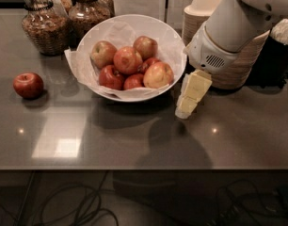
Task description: Pick apple from white bowl
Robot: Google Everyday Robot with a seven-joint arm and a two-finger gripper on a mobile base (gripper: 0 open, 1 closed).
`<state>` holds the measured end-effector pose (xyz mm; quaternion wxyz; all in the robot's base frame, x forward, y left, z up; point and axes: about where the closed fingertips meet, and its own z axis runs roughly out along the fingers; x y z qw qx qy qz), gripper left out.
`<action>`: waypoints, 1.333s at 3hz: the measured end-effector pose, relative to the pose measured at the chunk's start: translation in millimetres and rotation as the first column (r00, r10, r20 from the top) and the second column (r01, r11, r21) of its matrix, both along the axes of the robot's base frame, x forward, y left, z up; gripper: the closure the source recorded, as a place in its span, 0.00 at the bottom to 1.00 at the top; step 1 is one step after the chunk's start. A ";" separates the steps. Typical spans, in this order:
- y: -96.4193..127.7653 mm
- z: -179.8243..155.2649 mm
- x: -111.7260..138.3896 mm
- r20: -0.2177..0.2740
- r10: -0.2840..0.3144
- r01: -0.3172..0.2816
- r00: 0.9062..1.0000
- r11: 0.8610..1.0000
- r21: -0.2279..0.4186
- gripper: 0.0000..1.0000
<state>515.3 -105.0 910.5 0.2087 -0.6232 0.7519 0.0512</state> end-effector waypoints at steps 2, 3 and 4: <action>19.1 3.3 16.5 0.044 -0.002 -0.002 0.999 0.997 0.078 0.00; 59.4 27.1 47.3 0.137 0.032 -0.052 0.990 0.989 0.140 0.00; 91.9 41.3 74.7 0.186 0.058 -0.093 0.981 0.979 0.183 0.00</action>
Offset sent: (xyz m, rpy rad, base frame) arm 0.0538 0.0571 0.0131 0.2550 -0.1405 -0.0056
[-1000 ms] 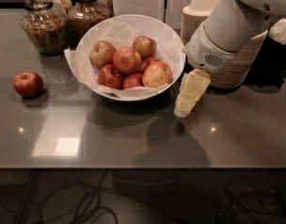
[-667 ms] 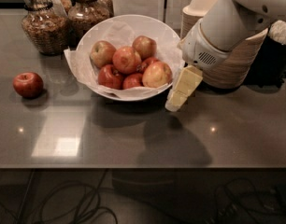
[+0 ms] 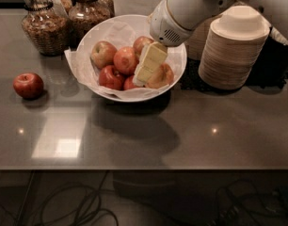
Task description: Pick apple from white bowl
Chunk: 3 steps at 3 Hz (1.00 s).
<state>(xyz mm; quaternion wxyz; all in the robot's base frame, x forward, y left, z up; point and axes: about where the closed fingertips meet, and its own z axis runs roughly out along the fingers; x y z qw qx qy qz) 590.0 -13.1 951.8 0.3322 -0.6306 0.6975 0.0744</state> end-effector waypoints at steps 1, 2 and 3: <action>35.3 -4.3 24.0 0.021 0.060 -0.061 0.998 0.997 0.056 0.00; 63.2 -22.3 39.3 0.009 0.109 -0.109 0.994 0.991 0.074 0.00; 60.4 -35.5 20.4 -0.012 0.110 -0.109 0.994 0.991 0.074 0.00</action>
Offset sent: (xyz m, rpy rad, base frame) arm 0.0586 0.0916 -0.0386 0.0989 0.0031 0.1603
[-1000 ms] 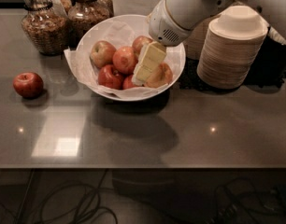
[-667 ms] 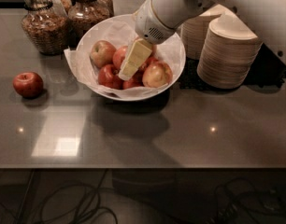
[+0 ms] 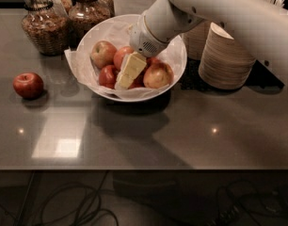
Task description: Pick apple from white bowl
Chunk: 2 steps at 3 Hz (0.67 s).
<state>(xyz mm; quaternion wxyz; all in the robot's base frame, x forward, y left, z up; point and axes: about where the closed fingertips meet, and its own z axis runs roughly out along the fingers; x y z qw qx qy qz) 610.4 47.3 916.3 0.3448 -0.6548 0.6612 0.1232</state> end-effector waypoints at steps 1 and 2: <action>-0.3 -1.1 -0.7 -0.002 0.000 0.000 1.000 1.000 -0.001 0.00; -0.3 -1.1 -0.7 -0.002 0.000 0.000 1.000 1.000 -0.001 0.19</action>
Offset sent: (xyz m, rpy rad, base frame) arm -0.0007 -0.0003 -0.0010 -0.0009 0.0016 -0.0002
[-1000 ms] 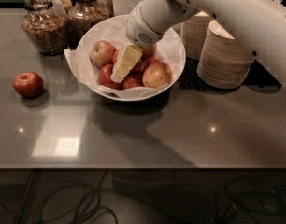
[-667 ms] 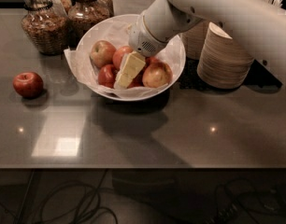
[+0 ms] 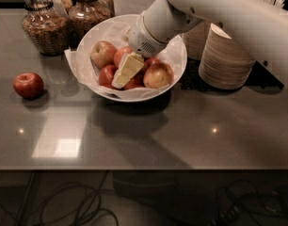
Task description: Pick apple from white bowl
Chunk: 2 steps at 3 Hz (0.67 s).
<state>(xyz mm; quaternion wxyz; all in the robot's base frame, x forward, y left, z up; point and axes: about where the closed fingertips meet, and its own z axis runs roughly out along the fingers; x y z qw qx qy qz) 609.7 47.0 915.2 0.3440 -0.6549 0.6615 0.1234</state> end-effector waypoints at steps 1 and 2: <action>0.0 0.0 0.0 0.000 0.000 0.000 1.000 1.000 0.000 0.42; 0.0 0.0 0.0 0.000 0.000 0.000 1.000 1.000 0.000 0.65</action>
Offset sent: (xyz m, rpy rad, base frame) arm 0.0000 0.0000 0.0000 0.0000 0.0000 0.0000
